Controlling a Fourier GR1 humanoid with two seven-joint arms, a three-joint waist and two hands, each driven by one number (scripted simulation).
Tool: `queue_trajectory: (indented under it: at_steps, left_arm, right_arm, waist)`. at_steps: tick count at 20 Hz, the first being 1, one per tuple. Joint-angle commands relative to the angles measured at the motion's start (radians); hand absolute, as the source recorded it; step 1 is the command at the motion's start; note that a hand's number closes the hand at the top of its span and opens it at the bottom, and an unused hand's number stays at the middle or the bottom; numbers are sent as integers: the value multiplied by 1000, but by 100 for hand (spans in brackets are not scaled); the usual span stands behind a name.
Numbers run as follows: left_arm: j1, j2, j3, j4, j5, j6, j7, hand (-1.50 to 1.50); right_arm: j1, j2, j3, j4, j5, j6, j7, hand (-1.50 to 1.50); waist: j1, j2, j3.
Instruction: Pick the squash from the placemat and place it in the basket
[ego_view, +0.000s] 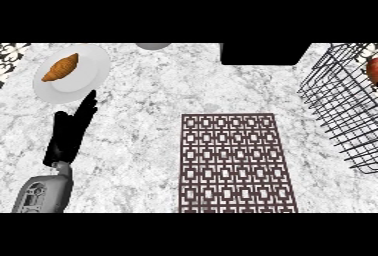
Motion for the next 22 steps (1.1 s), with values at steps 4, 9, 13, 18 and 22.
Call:
queue_trajectory:
  at_steps: [4, 9, 13, 18, 22]
  left_arm:
    - [8, 16, 18, -3, 19, -21, 9, 0]
    - [-40, -16, -7, 18, -24, 29, 27, 0]
    - [-53, 23, 24, 43, 0, -6, 10, 0]
    - [-35, -10, 10, 61, -11, 17, -22, 0]
    - [-15, -11, 9, 8, 1, 9, 8, 0]
  right_arm:
    - [-16, 7, -133, 7, -105, -102, -37, -150]
    - [-16, -60, -239, 76, -137, -216, -83, -150]
    - [24, -162, -310, 135, -189, -149, -38, -150]
    - [113, -266, -414, 306, -256, -103, -149, -150]
    - [156, -421, -493, 452, -301, -26, -245, -150]
  waist:
    - [-6, -3, -1]
    - [-9, 0, 0]
    - [-17, -1, -1]
    - [-15, 2, 0]
    - [-5, 3, 2]
